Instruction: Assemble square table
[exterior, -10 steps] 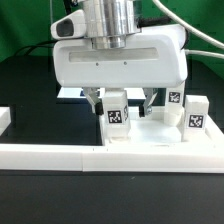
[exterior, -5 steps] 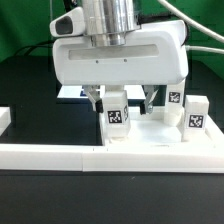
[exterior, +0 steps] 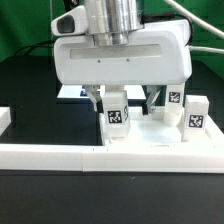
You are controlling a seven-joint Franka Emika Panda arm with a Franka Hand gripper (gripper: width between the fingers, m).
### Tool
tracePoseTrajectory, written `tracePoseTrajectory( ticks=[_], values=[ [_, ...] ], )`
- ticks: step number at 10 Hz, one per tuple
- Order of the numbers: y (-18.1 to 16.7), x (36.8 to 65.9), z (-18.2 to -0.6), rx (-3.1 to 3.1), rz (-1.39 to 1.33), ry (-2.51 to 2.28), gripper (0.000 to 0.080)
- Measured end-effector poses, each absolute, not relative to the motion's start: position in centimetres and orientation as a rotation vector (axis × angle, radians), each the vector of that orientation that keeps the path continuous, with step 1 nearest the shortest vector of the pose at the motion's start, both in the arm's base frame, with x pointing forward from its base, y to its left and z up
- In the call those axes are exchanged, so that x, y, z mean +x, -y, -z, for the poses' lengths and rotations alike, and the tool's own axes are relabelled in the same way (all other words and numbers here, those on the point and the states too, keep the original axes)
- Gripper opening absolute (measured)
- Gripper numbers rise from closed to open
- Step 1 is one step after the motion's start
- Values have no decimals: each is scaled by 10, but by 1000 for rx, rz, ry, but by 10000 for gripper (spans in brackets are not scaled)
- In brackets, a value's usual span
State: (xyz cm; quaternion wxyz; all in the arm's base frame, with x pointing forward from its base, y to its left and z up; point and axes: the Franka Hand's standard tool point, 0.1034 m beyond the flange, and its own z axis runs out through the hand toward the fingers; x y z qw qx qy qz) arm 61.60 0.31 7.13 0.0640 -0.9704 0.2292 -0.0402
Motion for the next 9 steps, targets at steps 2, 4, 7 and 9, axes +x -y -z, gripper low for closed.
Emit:
tracePoseTrajectory(
  ticks=[2,4,7,9],
  values=[
    [-2,622,-77,-2949,143,-661,649],
    [1,623,-77,-2947,147,-668,649],
    [0,623,-77,-2887,132,-864,386],
    [0,623,-76,-2802,115,-1094,294]
  ],
)
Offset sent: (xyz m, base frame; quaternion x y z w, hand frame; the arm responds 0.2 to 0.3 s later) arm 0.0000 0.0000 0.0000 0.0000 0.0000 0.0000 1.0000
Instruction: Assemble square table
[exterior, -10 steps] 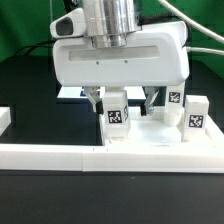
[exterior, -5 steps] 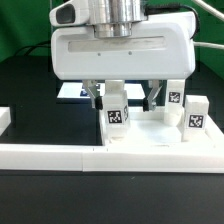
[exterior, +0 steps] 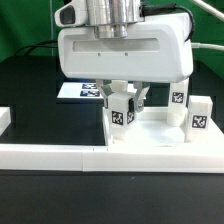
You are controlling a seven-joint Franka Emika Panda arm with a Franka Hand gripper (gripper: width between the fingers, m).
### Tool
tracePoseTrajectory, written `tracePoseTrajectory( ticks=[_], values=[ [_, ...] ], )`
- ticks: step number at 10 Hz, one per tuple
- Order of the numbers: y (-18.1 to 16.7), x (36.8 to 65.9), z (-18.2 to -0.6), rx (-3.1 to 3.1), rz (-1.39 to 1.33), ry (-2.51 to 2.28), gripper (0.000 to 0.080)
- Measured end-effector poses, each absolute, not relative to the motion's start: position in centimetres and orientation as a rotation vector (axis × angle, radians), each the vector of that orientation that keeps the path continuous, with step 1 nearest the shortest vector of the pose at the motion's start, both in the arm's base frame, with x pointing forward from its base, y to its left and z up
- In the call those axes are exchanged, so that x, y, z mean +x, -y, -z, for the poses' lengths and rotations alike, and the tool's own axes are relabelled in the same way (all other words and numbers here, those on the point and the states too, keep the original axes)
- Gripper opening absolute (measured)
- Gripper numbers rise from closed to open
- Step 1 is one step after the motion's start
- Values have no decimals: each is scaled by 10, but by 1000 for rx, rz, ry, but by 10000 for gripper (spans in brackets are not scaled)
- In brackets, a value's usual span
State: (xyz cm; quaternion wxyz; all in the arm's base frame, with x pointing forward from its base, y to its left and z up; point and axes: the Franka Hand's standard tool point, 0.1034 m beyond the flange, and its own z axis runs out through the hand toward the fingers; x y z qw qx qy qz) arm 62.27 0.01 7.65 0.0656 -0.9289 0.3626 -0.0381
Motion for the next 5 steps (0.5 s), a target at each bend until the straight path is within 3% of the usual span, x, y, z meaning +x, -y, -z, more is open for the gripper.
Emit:
tracePoseTrajectory(
  ticks=[5],
  values=[
    [-10,618,-74,-2204,33,-2021,294]
  ],
)
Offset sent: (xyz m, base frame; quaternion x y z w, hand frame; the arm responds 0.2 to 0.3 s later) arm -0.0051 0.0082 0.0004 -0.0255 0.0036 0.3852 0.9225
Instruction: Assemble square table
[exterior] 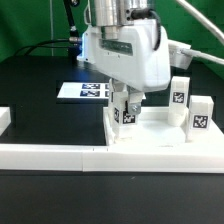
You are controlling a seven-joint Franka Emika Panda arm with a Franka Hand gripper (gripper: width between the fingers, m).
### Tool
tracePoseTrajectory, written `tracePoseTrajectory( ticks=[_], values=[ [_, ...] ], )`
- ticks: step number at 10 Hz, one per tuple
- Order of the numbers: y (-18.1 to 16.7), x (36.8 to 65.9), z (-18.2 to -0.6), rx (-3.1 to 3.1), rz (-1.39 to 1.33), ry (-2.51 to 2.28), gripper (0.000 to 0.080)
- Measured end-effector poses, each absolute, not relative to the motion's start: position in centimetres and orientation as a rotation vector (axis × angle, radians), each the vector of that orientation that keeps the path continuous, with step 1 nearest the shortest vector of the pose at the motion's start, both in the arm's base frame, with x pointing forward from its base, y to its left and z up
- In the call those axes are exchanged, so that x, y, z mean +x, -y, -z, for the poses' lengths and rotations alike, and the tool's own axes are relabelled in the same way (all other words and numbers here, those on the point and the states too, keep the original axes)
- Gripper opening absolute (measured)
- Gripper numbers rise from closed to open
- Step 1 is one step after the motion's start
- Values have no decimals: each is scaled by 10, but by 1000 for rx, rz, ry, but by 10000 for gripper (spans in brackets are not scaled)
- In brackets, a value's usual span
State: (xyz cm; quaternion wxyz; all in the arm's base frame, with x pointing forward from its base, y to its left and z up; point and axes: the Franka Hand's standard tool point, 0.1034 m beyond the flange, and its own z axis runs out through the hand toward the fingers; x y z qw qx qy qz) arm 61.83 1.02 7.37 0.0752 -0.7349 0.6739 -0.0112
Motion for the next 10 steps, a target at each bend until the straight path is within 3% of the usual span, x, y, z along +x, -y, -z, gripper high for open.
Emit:
tracePoseTrajectory(
  ticks=[3,5,6,7,8,10],
  values=[
    [-8,621,-73,-1763,-40,-2318,293],
    [-9,620,-72,-1820,-32,-2275,529],
    [-10,620,-73,-1850,-27,-2251,529],
    [-11,621,-75,-2138,21,-1981,624],
    [-12,623,-78,-2350,59,-1716,642],
    [-11,622,-76,-2424,72,-1618,648]
  ],
)
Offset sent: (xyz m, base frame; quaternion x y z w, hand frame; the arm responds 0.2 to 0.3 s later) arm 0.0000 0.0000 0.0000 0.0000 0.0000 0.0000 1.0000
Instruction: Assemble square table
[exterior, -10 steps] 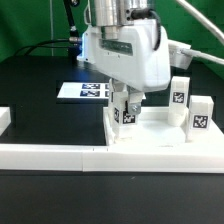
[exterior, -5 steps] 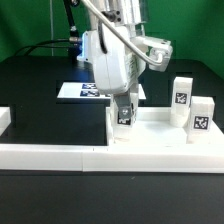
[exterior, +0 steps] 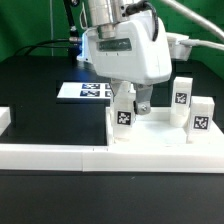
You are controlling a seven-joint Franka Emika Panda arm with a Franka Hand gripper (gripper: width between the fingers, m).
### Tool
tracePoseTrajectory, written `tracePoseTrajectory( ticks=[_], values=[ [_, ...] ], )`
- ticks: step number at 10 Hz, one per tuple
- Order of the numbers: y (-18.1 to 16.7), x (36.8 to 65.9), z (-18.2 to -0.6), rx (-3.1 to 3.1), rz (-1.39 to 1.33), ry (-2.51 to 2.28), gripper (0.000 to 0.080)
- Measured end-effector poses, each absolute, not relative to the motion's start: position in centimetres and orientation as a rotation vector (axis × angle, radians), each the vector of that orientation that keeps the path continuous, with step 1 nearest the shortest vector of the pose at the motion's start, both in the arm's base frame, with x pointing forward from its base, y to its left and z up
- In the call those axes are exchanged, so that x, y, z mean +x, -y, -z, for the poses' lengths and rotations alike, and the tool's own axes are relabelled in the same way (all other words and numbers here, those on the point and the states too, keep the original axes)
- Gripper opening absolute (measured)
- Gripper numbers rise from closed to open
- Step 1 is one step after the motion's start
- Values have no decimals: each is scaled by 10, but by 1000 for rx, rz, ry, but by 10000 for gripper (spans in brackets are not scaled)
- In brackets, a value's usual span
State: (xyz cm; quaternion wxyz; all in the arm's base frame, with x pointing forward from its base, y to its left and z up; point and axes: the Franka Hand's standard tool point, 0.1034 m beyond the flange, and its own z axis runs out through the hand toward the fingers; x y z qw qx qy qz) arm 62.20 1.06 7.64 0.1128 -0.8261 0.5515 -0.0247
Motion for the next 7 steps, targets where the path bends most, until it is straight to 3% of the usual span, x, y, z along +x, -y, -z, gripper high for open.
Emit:
tracePoseTrajectory(
  ticks=[2,4,6,7],
  values=[
    [-8,622,-76,-2569,103,-1391,649],
    [1,621,-75,-2835,136,-875,649],
    [-12,620,-68,-3023,23,-337,649],
    [-11,625,-68,-2999,38,-454,649]
  ],
)
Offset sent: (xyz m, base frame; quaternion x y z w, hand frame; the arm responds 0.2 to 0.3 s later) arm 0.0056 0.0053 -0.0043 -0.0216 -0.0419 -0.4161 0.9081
